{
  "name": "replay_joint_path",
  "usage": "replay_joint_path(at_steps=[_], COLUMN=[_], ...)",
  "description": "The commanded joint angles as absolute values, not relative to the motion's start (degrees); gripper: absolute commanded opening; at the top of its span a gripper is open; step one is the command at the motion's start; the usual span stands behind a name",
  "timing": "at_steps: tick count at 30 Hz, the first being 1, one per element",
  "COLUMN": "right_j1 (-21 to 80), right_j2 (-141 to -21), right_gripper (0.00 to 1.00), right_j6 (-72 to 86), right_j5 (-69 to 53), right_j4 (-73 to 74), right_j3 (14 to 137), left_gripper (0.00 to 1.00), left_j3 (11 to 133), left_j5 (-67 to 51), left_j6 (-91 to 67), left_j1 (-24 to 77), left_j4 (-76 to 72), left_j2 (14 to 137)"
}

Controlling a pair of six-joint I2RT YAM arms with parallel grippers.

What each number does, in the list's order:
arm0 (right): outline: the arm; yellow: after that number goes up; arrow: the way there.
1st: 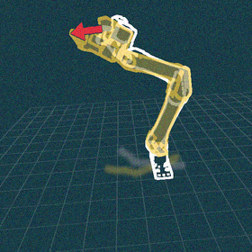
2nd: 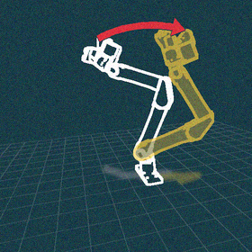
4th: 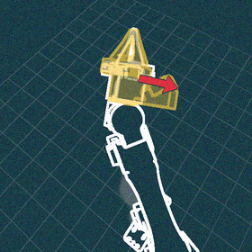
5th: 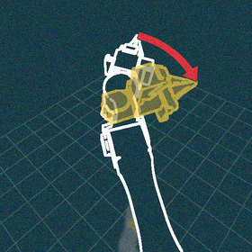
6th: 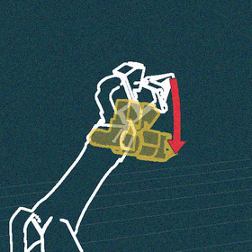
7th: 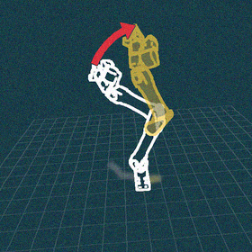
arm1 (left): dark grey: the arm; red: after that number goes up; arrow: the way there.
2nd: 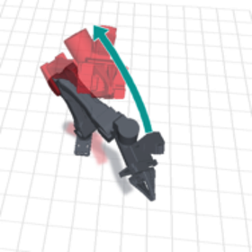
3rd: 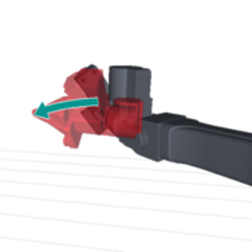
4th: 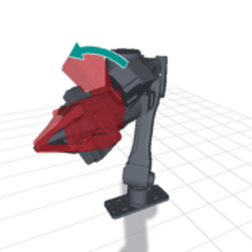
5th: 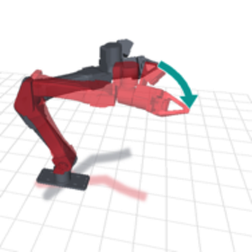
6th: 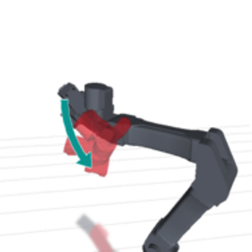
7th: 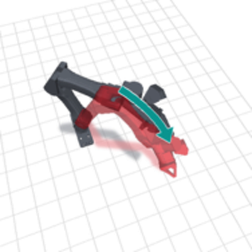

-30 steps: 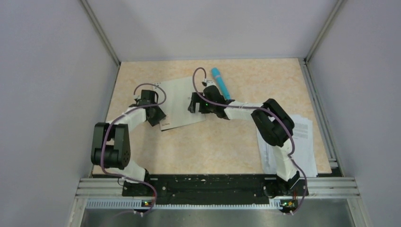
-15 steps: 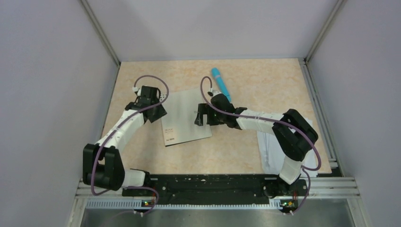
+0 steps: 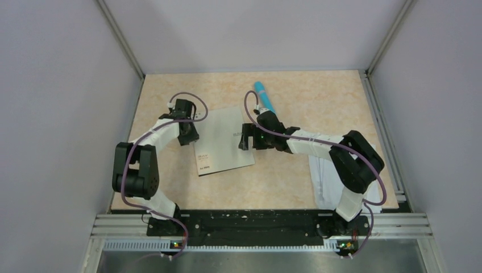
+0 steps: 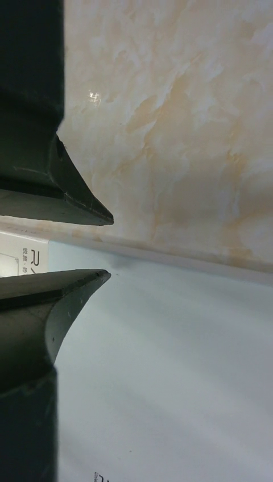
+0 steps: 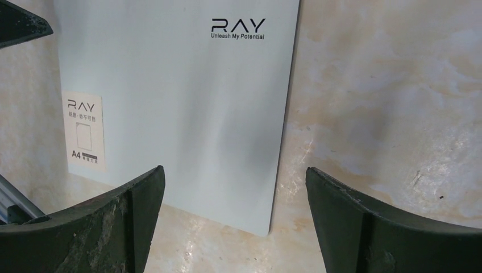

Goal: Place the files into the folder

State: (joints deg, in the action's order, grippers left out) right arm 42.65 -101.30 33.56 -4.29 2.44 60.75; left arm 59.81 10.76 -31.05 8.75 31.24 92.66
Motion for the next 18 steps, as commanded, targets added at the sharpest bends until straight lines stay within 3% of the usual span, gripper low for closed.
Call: replay_joint_path(at_steps=[1, 18], right_j1=[42.07, 41.96], right_j2=[-98.95, -96.56], right_gripper=[0.92, 0.92], right_j6=[32.22, 33.89], right_j5=[-4.92, -8.91], right_j4=[1.99, 1.1], right_j3=[62.36, 59.14], left_gripper=[0.39, 0.33], left_j3=[59.75, 54.32], left_j5=[7.47, -5.01], left_j6=[-28.3, -31.74], left_j1=[6.41, 0.63], left_j4=[28.47, 25.5], left_j2=[93.74, 93.56])
